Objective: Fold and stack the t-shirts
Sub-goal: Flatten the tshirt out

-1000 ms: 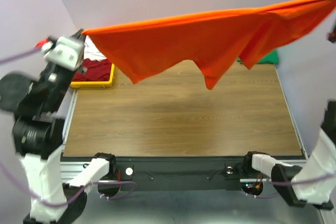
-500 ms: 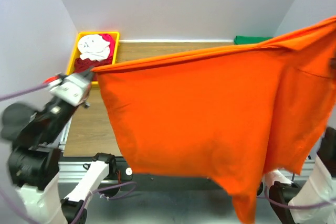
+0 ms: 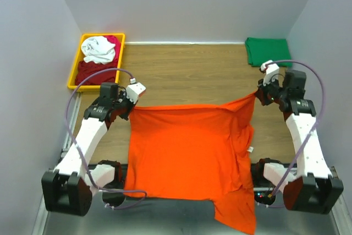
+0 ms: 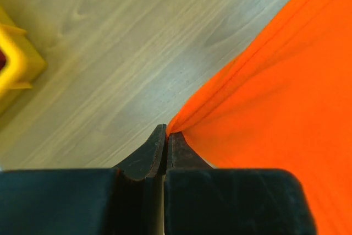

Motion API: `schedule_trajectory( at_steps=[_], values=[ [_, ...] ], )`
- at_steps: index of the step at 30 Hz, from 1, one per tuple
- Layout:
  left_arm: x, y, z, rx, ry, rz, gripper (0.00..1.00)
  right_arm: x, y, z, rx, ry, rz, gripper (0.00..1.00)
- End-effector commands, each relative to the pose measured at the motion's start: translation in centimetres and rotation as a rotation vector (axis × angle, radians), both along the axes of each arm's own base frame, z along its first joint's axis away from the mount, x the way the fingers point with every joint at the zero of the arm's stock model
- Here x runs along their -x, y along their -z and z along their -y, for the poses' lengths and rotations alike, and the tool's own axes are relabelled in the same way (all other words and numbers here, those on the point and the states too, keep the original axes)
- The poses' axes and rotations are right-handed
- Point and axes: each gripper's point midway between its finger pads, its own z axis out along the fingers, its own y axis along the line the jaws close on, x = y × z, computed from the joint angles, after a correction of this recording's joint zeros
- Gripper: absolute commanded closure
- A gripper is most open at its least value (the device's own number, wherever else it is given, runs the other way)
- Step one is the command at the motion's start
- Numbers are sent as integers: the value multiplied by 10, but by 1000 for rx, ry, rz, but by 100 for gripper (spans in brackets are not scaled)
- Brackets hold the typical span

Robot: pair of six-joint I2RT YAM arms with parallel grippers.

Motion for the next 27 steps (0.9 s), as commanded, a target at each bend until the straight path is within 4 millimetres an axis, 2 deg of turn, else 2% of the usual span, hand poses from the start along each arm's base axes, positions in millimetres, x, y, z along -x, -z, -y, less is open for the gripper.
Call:
schedule_trajectory(
  at_steps=[1, 2, 3, 6, 7, 9, 10, 11, 12, 13, 14, 15, 16, 17, 19, 21, 23, 24, 27],
  values=[
    [-55, 10, -5, -33, -52, 99, 100, -49, 8, 6, 0, -8, 73, 99],
    [-64, 15, -6, -36, -64, 96, 100, -58, 10, 10, -3, 16, 67, 99],
    [-75, 29, -7, -50, -76, 50, 100, -74, 28, 13, -18, 29, 23, 99],
    [-94, 40, -4, -55, -80, 18, 100, -101, 30, 18, -36, 59, 12, 99],
    [-104, 44, -3, -54, -83, 3, 100, -110, 46, 19, -45, 65, -32, 99],
    [-122, 37, -3, -59, -90, 26, 100, -127, 39, 24, -60, 94, -18, 99],
    [-128, 46, -4, -69, -92, 6, 100, -135, 54, 26, -64, 110, -56, 99],
    [-135, 45, -6, -72, -99, 11, 100, -141, 54, 28, -68, 118, -57, 99],
    [-148, 36, -6, -73, -109, 37, 100, -150, 48, 28, -81, 123, -47, 99],
    [-155, 45, -11, -79, -121, 16, 100, -159, 55, 28, -88, 129, -63, 99],
    [-162, 44, -12, -79, -128, 15, 100, -165, 59, 29, -93, 137, -74, 99],
    [-174, 43, -14, -83, -135, 19, 100, -176, 50, 29, -101, 146, -55, 100],
    [-181, 43, -16, -84, -146, 18, 100, -182, 50, 30, -102, 152, -56, 99],
    [-186, 43, -21, -83, -159, 14, 100, -190, 65, 31, -100, 162, -85, 99],
    [-202, 44, -28, -91, -181, 12, 100, -205, 61, 31, -98, 170, -74, 99],
    [-210, 48, -37, -103, -204, -3, 100, -217, 76, 32, -94, 184, -100, 99],
    [-223, 50, -41, -96, -217, -6, 100, -230, 71, 27, -93, 181, -85, 99],
    [-225, 52, -43, -88, -229, -17, 100, -235, 83, 23, -95, 184, -107, 99],
    [-234, 57, -45, -76, -233, -32, 100, -250, 81, 18, -95, 196, -96, 100]
  ],
)
